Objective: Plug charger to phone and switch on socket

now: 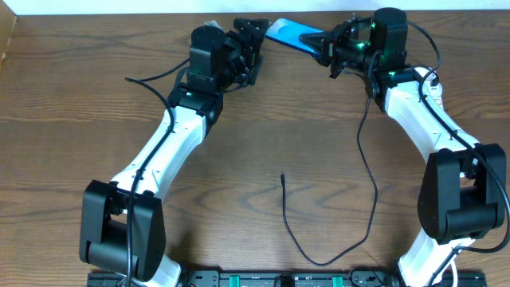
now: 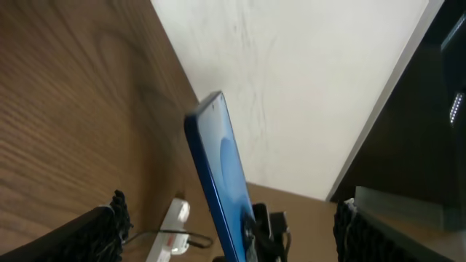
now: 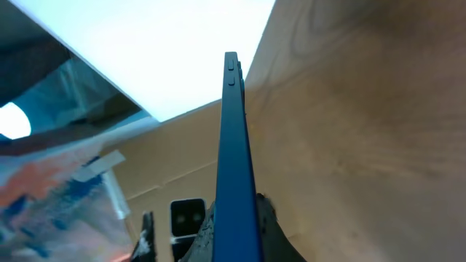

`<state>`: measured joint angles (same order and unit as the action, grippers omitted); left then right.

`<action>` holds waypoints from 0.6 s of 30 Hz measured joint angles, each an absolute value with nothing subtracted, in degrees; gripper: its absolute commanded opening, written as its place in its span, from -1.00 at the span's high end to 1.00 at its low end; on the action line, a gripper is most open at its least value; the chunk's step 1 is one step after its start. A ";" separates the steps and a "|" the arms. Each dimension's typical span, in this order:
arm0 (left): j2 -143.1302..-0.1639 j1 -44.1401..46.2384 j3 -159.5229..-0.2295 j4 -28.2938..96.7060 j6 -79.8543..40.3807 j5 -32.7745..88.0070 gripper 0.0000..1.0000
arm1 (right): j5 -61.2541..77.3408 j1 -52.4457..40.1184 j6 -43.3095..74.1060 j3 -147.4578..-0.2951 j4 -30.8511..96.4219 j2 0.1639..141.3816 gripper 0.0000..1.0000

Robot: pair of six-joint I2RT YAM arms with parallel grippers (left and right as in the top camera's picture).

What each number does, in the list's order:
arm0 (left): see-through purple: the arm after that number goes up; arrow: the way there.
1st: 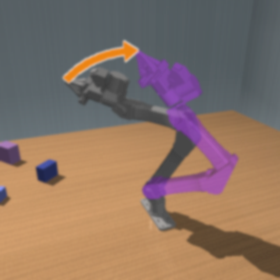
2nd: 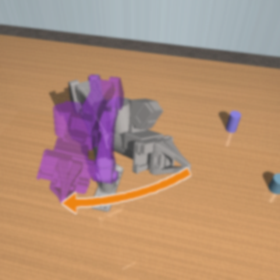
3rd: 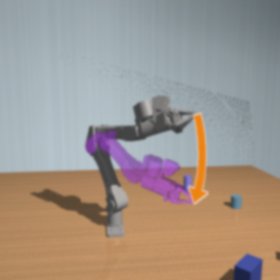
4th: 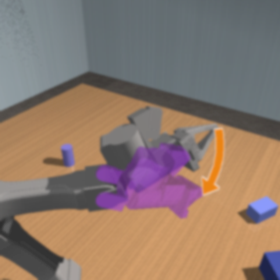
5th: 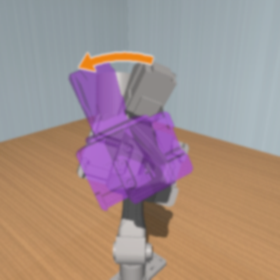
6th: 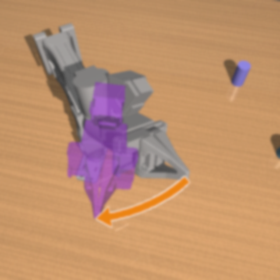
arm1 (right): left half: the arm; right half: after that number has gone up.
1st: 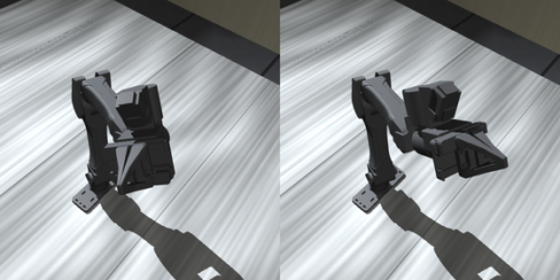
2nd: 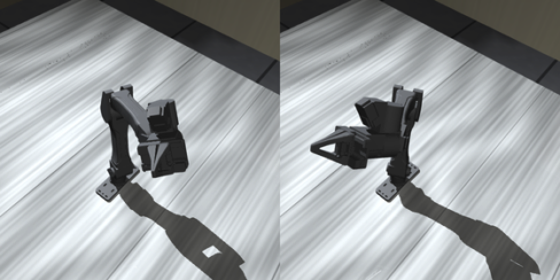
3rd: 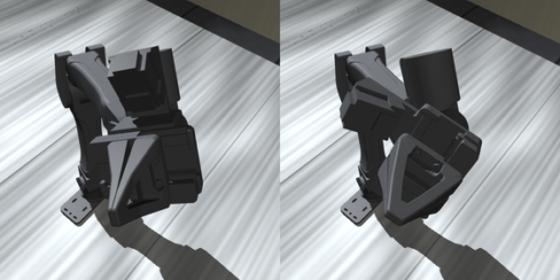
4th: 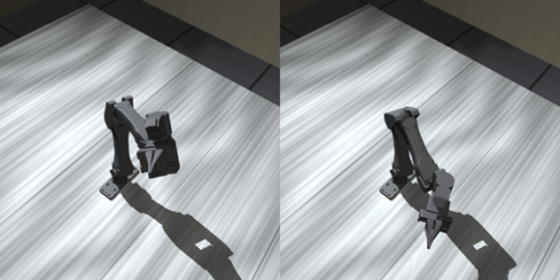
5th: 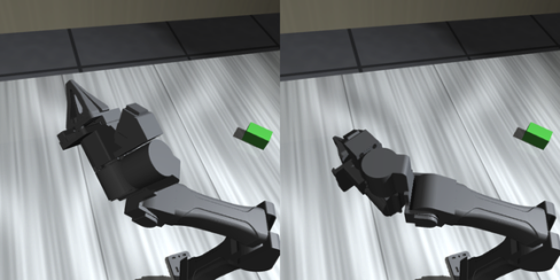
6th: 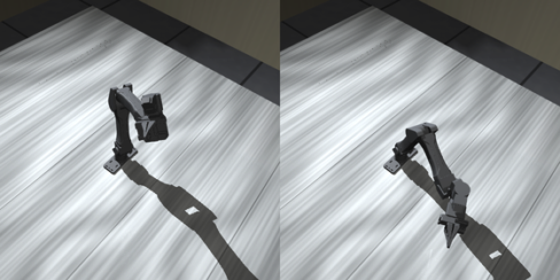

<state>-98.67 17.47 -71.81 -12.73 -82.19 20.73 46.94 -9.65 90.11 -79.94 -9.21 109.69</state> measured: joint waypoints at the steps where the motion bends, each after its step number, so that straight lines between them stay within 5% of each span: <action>1: -98.67 17.47 -71.81 -12.75 -82.17 20.53 -0.79 | 47.68 -9.65 91.88 -79.94 -9.82 109.69 0.97; 18: -98.67 17.47 -71.81 -12.84 -85.65 18.04 -0.79 | 53.91 -14.57 99.70 -79.94 -16.64 109.73 0.97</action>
